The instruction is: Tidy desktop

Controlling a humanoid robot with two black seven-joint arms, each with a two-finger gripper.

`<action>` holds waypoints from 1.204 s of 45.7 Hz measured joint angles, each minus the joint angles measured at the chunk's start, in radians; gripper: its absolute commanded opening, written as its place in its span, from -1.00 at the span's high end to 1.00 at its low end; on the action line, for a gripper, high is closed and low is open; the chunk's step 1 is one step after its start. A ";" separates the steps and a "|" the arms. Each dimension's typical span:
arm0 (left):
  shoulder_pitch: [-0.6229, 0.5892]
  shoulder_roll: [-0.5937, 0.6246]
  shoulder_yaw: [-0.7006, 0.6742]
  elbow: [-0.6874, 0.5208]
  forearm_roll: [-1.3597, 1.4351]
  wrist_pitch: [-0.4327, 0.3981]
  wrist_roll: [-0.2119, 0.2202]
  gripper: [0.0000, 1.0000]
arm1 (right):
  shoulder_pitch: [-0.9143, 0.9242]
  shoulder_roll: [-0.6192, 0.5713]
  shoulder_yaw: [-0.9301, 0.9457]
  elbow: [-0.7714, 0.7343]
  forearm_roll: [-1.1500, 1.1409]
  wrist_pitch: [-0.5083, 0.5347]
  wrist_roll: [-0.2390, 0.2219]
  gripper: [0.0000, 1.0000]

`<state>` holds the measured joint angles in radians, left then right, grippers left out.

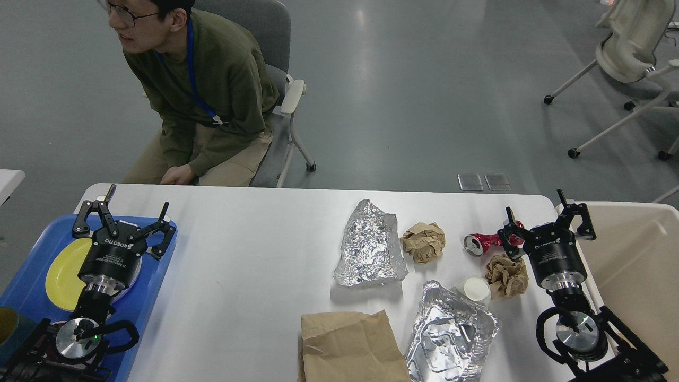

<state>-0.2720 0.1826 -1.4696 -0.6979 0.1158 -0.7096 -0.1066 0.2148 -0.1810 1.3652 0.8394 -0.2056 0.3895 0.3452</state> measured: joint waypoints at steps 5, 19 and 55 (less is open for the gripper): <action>0.000 0.000 0.000 0.000 -0.001 0.000 0.001 -0.93 | 0.000 0.000 0.000 0.000 0.000 0.000 0.000 -1.00; 0.001 0.001 0.000 0.000 -0.002 -0.001 0.001 -0.93 | 0.000 0.000 0.000 0.000 0.000 0.000 0.000 -1.00; 0.001 0.001 0.000 0.000 -0.002 -0.001 0.001 -0.93 | 0.058 -0.114 0.008 -0.041 0.108 -0.020 -0.008 -1.00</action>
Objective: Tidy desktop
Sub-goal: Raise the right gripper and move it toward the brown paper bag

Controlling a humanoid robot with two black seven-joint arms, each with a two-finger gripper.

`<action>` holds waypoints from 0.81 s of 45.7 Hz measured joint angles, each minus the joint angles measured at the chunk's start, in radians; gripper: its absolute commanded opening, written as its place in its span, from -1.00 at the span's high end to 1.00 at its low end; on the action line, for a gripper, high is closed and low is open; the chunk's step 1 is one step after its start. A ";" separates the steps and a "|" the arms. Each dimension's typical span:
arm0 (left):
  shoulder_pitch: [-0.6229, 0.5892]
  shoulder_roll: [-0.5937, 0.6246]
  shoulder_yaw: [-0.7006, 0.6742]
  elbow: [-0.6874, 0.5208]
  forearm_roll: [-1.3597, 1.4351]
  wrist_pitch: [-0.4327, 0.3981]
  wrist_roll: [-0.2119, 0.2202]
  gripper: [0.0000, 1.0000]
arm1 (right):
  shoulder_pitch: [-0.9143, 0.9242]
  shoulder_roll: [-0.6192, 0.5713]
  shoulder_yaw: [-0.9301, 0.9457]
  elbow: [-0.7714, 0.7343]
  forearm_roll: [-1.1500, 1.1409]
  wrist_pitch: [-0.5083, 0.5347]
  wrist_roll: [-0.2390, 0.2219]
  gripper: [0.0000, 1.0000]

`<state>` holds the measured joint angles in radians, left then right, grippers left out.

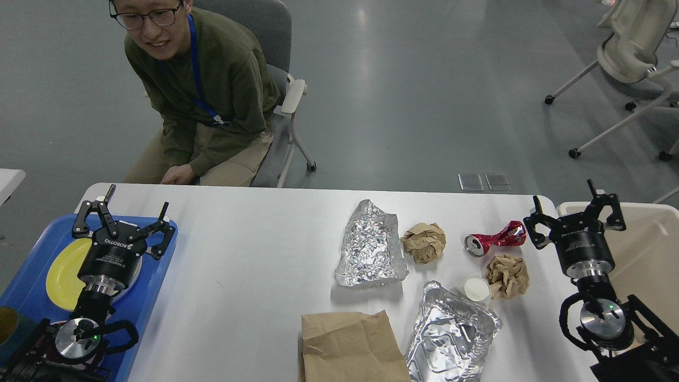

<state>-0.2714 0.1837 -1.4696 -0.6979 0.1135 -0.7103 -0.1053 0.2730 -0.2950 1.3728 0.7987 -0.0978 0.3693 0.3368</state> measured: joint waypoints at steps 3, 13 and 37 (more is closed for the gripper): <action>0.000 0.000 0.000 0.000 0.000 0.000 0.001 -0.93 | 0.004 -0.019 -0.005 -0.005 0.014 0.000 -0.003 -1.00; 0.000 -0.001 0.000 0.000 0.000 -0.001 0.001 -0.93 | 0.005 -0.031 -0.017 -0.022 0.026 0.002 -0.004 -1.00; 0.000 0.000 0.000 0.000 0.000 -0.002 0.001 -0.93 | -0.001 -0.033 -0.108 -0.019 0.027 0.005 -0.005 -1.00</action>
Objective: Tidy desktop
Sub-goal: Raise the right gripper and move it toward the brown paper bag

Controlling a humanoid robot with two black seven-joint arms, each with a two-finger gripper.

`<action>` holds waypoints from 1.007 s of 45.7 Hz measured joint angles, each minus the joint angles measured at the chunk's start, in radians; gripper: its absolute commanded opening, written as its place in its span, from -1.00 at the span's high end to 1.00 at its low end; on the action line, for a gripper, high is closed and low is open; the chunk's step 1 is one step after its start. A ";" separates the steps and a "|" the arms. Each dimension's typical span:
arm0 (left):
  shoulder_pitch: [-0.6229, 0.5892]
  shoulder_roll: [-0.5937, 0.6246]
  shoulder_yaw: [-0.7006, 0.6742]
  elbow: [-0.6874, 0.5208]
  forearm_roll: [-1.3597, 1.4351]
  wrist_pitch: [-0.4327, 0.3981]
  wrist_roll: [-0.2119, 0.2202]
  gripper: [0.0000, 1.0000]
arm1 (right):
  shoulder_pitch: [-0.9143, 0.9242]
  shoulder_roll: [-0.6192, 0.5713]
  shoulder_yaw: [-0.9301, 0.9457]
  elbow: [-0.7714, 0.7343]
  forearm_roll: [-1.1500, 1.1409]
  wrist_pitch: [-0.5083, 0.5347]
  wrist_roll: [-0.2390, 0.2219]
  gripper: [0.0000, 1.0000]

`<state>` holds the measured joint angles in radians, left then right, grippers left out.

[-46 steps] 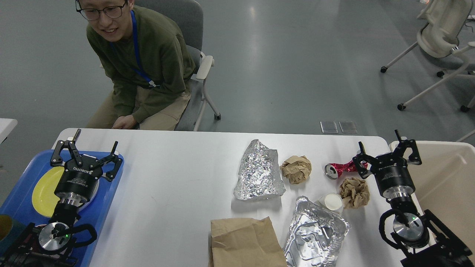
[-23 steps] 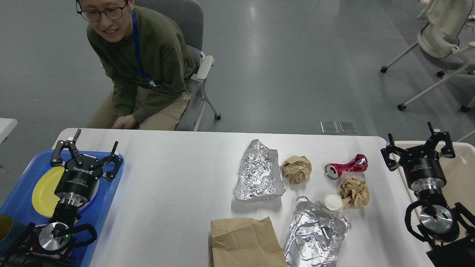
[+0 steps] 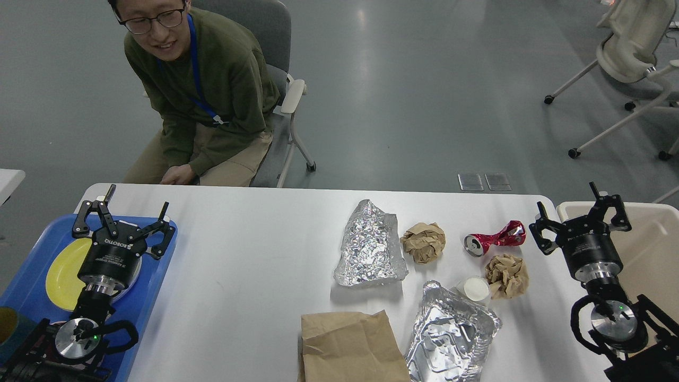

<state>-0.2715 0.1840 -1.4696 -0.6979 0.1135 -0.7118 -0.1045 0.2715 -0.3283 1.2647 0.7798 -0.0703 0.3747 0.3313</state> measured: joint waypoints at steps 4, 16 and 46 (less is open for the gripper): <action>0.000 0.000 0.000 0.000 0.000 0.000 -0.001 -0.93 | 0.001 0.001 -0.003 0.001 0.000 0.000 0.000 -1.00; 0.001 0.000 0.000 0.000 0.000 0.000 -0.001 -0.93 | 0.011 -0.003 -0.006 0.001 0.000 0.006 0.000 -1.00; 0.000 0.000 0.000 0.000 0.000 0.000 -0.001 -0.93 | 0.107 -0.225 -0.248 0.022 0.004 0.026 -0.010 -1.00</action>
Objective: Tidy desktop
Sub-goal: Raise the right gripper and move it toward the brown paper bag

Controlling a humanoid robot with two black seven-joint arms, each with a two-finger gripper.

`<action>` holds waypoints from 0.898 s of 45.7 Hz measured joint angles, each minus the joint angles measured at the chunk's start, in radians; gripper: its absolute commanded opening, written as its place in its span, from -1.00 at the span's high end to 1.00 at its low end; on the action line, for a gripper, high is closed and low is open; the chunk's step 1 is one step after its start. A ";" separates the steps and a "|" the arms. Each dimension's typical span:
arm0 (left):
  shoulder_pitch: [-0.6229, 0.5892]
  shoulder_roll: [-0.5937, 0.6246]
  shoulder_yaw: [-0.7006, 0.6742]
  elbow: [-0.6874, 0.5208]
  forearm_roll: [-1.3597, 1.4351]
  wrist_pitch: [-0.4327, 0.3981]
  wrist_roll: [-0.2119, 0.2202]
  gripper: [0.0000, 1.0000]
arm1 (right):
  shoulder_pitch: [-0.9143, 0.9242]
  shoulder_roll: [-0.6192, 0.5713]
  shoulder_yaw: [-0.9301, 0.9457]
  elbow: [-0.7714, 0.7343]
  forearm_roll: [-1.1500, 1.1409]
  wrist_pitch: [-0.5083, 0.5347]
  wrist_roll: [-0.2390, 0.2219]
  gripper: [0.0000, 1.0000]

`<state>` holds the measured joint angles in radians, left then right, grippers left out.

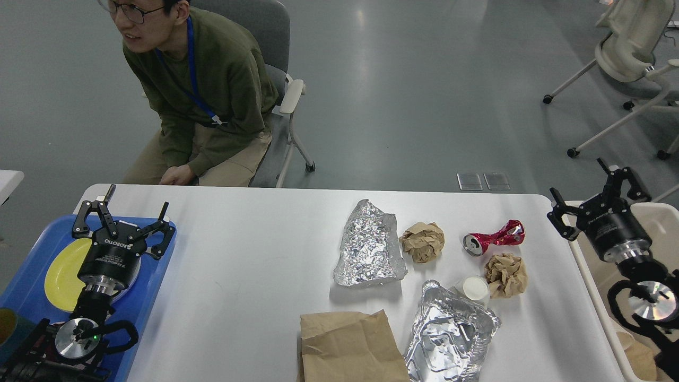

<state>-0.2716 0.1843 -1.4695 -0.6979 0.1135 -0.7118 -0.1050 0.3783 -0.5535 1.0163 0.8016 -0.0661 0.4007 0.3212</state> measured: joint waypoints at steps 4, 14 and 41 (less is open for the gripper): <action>0.000 0.000 0.000 0.000 0.000 0.000 0.000 -0.93 | 0.086 -0.105 -0.180 0.000 0.000 0.037 0.002 -1.00; 0.000 0.000 0.000 0.000 0.000 0.000 0.000 -0.93 | 0.350 -0.195 -0.678 -0.015 0.001 0.077 0.002 -1.00; 0.000 0.000 0.000 0.000 0.000 0.000 0.000 -0.93 | 1.497 -0.033 -2.090 0.285 -0.028 0.378 -0.247 -1.00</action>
<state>-0.2716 0.1840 -1.4696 -0.6980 0.1135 -0.7118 -0.1050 1.8750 -0.5868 -1.0741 1.0865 -0.0944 0.7792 0.0743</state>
